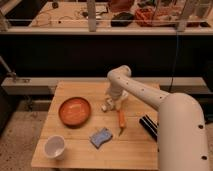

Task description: Place the bottle in the ceramic bowl

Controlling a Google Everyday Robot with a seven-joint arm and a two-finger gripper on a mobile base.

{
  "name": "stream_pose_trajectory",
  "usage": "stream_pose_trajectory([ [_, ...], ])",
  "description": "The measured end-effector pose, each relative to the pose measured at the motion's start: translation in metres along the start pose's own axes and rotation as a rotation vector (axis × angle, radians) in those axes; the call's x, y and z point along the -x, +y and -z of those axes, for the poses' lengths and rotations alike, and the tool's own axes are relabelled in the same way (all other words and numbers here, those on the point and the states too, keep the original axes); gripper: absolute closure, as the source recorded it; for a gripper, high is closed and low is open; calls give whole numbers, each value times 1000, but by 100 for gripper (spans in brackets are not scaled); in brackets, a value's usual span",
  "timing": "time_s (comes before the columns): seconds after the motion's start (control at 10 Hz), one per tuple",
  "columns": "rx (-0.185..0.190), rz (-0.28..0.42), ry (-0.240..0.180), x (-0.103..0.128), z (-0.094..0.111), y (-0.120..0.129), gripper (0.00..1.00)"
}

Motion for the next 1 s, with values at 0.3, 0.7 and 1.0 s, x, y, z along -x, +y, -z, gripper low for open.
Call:
stream_pose_trajectory([
  [0.3, 2, 5, -3, 2, -5, -1, 43],
  [0.7, -1, 4, -1, 4, -9, -3, 48],
  [1.0, -14, 59, 25, 24, 10, -22, 75],
])
